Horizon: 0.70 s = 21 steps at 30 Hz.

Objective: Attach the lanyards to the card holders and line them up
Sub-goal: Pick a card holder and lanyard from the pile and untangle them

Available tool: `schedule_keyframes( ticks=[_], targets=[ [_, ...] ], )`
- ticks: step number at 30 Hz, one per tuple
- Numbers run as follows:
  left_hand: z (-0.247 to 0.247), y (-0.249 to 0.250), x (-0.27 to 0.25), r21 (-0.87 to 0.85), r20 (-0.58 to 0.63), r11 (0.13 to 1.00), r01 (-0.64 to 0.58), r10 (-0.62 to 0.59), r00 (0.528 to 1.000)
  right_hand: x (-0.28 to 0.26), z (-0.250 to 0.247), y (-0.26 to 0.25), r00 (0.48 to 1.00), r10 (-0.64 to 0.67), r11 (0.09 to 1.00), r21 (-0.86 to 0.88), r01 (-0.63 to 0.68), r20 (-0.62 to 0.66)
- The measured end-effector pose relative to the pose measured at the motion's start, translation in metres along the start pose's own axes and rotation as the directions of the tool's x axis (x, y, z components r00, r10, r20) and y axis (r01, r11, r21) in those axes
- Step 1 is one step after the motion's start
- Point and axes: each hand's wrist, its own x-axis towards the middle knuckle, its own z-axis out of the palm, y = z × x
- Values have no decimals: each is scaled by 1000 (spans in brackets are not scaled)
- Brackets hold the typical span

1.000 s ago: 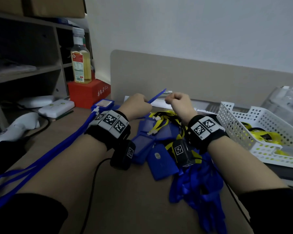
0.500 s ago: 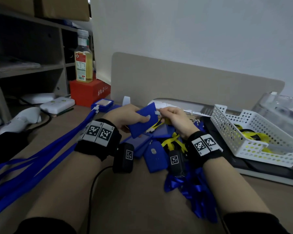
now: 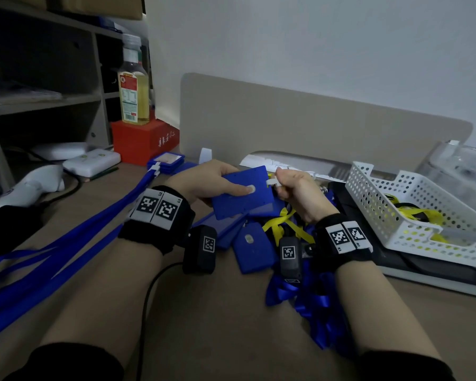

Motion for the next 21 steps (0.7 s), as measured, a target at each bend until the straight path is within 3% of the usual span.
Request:
schedule_keyframes(
  ticks=[7,12,17,21],
  targets=[
    [4,1,-1,-47,47,999,2,0,999,0,8,-3,992,87,991,94,-95,93],
    [6,4,1,-38,-16,999,35,-36,999,-1,11,-6,993,83,988,125,-93,84],
    [9,11,2,131,-78,991,-6,16,997,-4,10,-9,993,95,994,47,-98,66],
    [9,14,4,371,-135,927,-52,110,985,-1,9,-9,989,147,989,22,-148,9]
  ],
)
